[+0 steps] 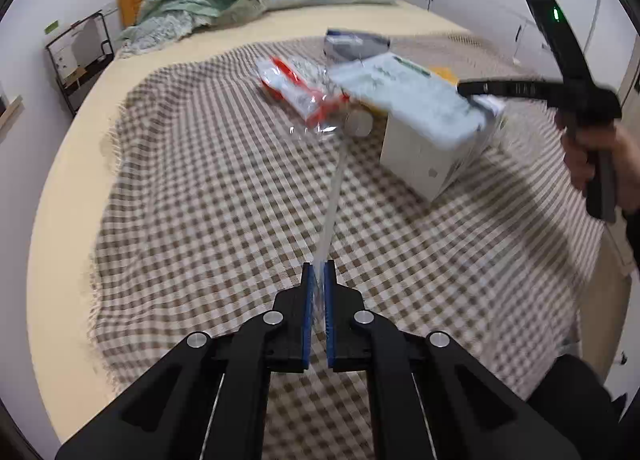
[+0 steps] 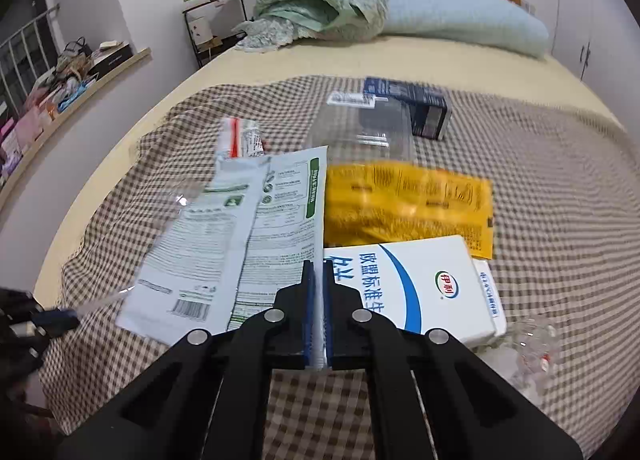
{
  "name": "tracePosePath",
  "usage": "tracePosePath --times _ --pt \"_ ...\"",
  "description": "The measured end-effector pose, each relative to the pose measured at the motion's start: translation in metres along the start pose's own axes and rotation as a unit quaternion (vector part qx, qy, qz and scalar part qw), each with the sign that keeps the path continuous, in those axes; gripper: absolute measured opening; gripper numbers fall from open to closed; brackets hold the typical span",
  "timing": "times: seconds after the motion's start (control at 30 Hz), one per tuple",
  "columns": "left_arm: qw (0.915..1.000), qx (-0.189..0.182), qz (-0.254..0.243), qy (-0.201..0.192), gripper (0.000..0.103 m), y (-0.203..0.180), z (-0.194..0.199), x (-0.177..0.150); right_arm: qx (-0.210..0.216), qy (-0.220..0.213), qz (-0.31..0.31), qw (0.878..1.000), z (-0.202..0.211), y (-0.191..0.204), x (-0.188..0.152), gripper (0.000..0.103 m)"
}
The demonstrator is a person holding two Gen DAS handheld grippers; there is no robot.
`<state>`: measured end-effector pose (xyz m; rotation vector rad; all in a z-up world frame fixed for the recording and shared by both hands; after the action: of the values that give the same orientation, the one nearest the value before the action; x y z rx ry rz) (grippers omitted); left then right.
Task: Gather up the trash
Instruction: 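Grasp a clear plastic strip with the left tool while the right tool grasps a paper sheet, then carry the plastic strip and paper sheet to the wastebasket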
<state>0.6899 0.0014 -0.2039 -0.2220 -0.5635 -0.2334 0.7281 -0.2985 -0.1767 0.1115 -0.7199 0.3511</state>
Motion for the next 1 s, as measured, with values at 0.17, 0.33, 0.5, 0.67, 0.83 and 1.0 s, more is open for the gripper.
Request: tracePosePath --times 0.17,0.33,0.5,0.67,0.83,1.0 --pt "0.9992 0.004 0.014 -0.038 0.002 0.006 0.048 0.012 -0.031 -0.044 0.010 0.999 0.052 0.002 0.012 0.002" --pt "0.9973 0.011 0.029 -0.067 0.002 0.005 0.091 0.013 -0.074 -0.058 0.048 0.994 0.093 0.014 0.007 0.001" --pt "0.9955 0.009 0.035 -0.087 0.002 -0.011 0.140 -0.001 -0.101 -0.069 0.063 0.991 0.142 0.024 -0.011 0.001" --pt "0.9930 -0.002 0.038 -0.111 0.002 -0.035 0.186 -0.014 -0.138 -0.072 0.083 0.984 0.196 0.030 -0.038 0.001" --pt "0.9902 -0.046 0.035 -0.127 0.002 -0.092 0.218 -0.032 -0.155 -0.091 0.059 0.982 0.260 0.019 -0.078 0.001" --pt "0.9885 -0.098 0.001 -0.116 0.002 -0.182 0.227 -0.052 -0.184 -0.105 0.025 0.977 0.329 -0.008 -0.129 0.001"
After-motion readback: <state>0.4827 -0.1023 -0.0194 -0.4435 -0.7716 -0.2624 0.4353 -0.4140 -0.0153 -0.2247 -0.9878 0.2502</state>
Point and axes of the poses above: each gripper's, at about its wrist camera, not at the fingertips, and z roughly against the way its jaws point, y to its left, x to its top, the point moved 6 cm from there along -z, roughly the way its jaws point, and after that the axes turned 11 degrees about z, right-handed, at the moved point
